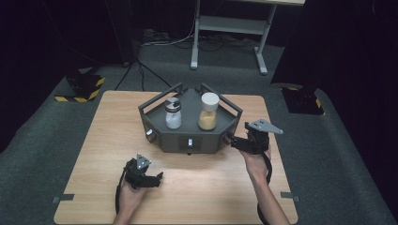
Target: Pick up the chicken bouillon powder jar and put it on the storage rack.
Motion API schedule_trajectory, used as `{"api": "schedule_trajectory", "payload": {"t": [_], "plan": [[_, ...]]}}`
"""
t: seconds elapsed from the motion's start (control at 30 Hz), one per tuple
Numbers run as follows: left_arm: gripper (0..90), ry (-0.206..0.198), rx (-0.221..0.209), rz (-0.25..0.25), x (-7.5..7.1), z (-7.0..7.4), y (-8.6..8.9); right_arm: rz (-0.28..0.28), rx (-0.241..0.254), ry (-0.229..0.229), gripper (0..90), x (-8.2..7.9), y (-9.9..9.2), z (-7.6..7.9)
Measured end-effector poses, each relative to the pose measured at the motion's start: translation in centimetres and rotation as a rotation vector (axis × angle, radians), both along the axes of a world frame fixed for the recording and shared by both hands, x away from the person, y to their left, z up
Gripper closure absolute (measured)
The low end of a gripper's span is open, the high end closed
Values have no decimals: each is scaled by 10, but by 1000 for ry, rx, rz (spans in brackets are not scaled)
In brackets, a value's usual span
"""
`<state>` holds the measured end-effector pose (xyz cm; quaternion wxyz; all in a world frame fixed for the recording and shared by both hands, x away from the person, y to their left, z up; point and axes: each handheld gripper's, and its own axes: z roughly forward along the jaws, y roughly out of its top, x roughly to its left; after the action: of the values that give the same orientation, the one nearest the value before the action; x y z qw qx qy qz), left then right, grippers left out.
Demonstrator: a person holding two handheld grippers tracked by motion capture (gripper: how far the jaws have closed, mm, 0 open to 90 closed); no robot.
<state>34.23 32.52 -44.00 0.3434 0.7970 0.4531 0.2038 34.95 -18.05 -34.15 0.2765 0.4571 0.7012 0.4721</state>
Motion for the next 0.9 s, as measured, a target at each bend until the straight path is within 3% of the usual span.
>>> {"api": "schedule_trajectory", "payload": {"t": [0.4,0.7,0.9], "plan": [[67,0,1,-1,0,0,0,-67,22,83,197,-16,-20,-44],[67,0,0,-1,0,0,0,-131,-25,166,195,-19,-15,-79],[67,2,1,-1,0,0,0,-153,-65,202,192,-20,-11,-92]]}}
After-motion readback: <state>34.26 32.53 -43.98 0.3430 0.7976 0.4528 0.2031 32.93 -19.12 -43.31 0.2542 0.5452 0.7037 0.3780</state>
